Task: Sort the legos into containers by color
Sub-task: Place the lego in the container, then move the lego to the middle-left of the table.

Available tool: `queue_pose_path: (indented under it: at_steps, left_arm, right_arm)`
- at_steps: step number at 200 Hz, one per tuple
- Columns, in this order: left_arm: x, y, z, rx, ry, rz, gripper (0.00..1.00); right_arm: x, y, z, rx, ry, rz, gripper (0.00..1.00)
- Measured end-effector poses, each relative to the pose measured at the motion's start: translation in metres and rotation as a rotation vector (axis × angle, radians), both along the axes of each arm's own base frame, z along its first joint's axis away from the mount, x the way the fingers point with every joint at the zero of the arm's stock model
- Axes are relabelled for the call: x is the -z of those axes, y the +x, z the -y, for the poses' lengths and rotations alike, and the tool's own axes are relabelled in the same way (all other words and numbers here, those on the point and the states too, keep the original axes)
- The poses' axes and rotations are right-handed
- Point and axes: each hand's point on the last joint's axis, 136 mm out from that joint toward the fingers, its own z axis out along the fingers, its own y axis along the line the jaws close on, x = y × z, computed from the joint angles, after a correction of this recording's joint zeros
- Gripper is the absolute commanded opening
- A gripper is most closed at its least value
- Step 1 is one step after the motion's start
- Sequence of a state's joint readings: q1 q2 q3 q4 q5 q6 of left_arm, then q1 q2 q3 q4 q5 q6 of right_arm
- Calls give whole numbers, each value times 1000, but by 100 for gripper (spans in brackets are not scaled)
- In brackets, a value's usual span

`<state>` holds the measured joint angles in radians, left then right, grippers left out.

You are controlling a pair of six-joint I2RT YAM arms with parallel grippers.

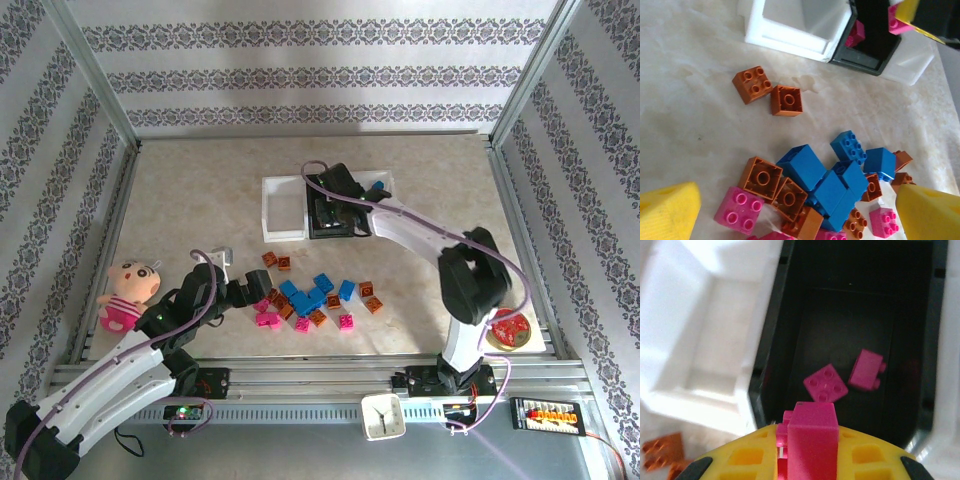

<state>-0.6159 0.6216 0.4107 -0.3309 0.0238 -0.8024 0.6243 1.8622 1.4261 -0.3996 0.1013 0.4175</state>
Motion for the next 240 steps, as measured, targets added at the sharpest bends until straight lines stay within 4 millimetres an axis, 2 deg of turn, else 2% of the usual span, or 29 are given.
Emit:
queue_pose_path:
  at_steps: [27,50,80,100,113,144,165,199,217,240]
  left_arm:
    - [10,-3,-3,-9,10,-27,100]
    - [15,-6,-5,-12,18,-43,100]
    - [16,-5,-5,-15,22,-45,100]
    - [20,-6,-5,-13,32,-61,90]
    - [27,-6,-4,-8,49,-81,83]
    - [51,-2,-2,4,121,-157,83]
    - [66,9,4,21,192,-212,82]
    - [70,52,18,6,211,-210,76]
    - [77,78,12,-47,187,-213,73]
    - [89,95,4,-89,177,-233,71]
  right_arm:
    - [26,22,1,30,-26,-32,23]
    - [37,34,2,53,-29,-49,40]
    - [34,39,1,64,-17,-46,47]
    - [27,38,0,60,-3,-36,47]
    - [19,28,1,49,9,-26,48]
    - [-8,-15,2,0,47,21,48]
    - [-15,-44,1,-37,75,41,48]
    - [1,-83,16,-50,84,11,48]
    - [3,-96,26,-47,86,9,48]
    - [-4,-109,37,-36,111,29,48]
